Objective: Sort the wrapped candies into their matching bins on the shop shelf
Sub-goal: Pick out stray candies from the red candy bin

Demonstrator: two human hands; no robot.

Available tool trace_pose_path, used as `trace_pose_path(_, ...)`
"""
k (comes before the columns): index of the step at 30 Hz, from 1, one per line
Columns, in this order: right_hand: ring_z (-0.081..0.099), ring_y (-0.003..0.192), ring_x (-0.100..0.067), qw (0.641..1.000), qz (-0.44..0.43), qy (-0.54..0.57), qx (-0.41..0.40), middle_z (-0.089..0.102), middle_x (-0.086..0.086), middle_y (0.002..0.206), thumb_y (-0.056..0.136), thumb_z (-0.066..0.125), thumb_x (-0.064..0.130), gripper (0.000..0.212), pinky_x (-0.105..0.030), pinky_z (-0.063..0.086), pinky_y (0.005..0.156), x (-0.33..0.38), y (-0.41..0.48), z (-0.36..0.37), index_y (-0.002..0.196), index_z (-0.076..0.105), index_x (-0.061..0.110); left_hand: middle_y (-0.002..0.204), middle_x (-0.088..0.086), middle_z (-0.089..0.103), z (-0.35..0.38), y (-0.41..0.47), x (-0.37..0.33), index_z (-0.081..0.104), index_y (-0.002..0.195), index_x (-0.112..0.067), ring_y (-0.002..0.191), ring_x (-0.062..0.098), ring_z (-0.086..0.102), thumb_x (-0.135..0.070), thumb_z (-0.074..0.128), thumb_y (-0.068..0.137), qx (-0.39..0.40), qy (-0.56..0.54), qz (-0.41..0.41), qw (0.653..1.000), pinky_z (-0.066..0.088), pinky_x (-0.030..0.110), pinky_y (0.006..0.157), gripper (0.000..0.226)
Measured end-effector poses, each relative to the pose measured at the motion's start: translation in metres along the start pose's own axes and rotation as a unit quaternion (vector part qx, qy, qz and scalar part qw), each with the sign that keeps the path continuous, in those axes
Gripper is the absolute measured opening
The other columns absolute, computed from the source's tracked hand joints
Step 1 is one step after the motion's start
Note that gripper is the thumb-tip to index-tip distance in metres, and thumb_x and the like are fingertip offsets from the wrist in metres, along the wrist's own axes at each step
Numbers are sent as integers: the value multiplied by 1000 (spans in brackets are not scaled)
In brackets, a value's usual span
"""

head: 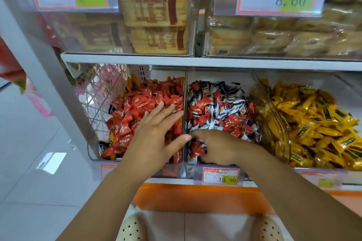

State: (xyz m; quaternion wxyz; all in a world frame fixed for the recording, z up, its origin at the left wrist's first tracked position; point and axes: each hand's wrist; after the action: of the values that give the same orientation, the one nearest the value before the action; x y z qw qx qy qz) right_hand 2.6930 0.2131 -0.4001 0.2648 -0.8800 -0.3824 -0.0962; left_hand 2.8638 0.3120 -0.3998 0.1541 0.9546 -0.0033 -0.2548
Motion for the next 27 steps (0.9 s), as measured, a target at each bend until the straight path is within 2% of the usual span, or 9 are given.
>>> trace_pose_path(2, 53, 74, -23, 1000, -2, -1, 1, 58, -11, 96, 85, 63, 9, 61, -32, 41, 58, 2, 2, 0, 134, 31, 26, 154, -23, 19, 0, 0, -1, 32, 143, -43, 140, -13, -8, -77, 31, 78, 2, -5, -3, 1000, -13, 16, 110, 74)
trace_pose_path(6, 43, 61, -15, 999, -5, -44, -28, 45, -2, 72, 83, 64, 11, 52, -30, 28, 47, 5, 5, 2, 123, 33, 24, 154, -22, 21, -1, 0, -1, 33, 143, -42, 142, -9, -5, -75, 34, 78, 6, -11, -6, 1000, -8, 20, 112, 73)
trace_pose_path(9, 48, 65, -18, 994, -9, -73, -77, 51, -1, 75, 82, 64, 14, 45, -30, 27, 47, 3, 8, 7, 117, 37, 25, 154, -22, 21, -2, 0, -1, 34, 143, -42, 142, -9, -5, -75, 35, 78, 5, -11, -8, 1000, -7, 22, 113, 73)
trace_pose_path(13, 59, 78, -15, 994, -23, -11, -109, 64, 1, 105, 86, 65, 22, 31, -31, 44, 61, -7, 9, 8, 107, 44, 29, 155, -20, 20, -2, 0, 1, 34, 143, -43, 143, -6, -4, -75, 36, 78, 8, -9, -7, 1000, -4, 28, 116, 73)
trace_pose_path(16, 50, 56, -4, 986, -25, 111, -122, 56, 8, 128, 87, 68, 23, 27, -26, 41, 55, -20, 6, 1, 97, 46, 34, 155, -20, 20, -2, 0, 1, 34, 143, -42, 143, -5, -4, -76, 34, 76, 8, -8, -7, 1000, -6, 25, 115, 75)
trace_pose_path(20, 44, 41, -3, 982, -19, 156, -105, 61, 12, 100, 92, 61, 20, 20, -19, 37, 43, -29, -7, -15, 98, 54, 38, 155, -20, 19, -3, 1, 1, 31, 144, -42, 142, -7, -6, -77, 32, 75, 12, -3, -8, 1000, -10, 20, 112, 77)
trace_pose_path(22, 56, 50, -9, 989, -17, 129, -63, 65, 7, 92, 94, 54, 20, 23, -25, 46, 47, -27, -10, -17, 97, 59, 42, 155, -20, 19, -3, 1, 0, 31, 144, -42, 142, -8, -6, -77, 31, 76, 11, -1, -7, 1000, -12, 18, 111, 77)
trace_pose_path(24, 66, 79, -23, 998, -7, 60, -26, 65, 4, 99, 93, 54, 24, 22, -36, 55, 70, -22, -6, -10, 98, 63, 44, 155, -19, 20, -2, 0, 0, 32, 144, -41, 143, -7, -6, -77, 31, 76, 10, -3, -9, 1000, -11, 19, 111, 77)
trace_pose_path(27, 58, 89, -17, 998, 0, -47, -46, 59, 5, 94, 87, 65, 33, 25, -29, 45, 70, -14, 3, 2, 112, 65, 37, 155, -19, 21, -2, 0, -1, 33, 144, -41, 144, -5, -5, -76, 32, 76, 9, -7, -9, 1000, -8, 24, 114, 77)
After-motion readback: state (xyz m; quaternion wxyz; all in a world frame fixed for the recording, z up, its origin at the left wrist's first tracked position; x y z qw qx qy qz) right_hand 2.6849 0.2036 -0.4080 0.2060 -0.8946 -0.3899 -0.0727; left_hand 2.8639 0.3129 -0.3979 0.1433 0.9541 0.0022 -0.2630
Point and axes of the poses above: each hand's wrist, its own y-axis towards the middle knuckle, its own z-axis out of the palm, x = y × z
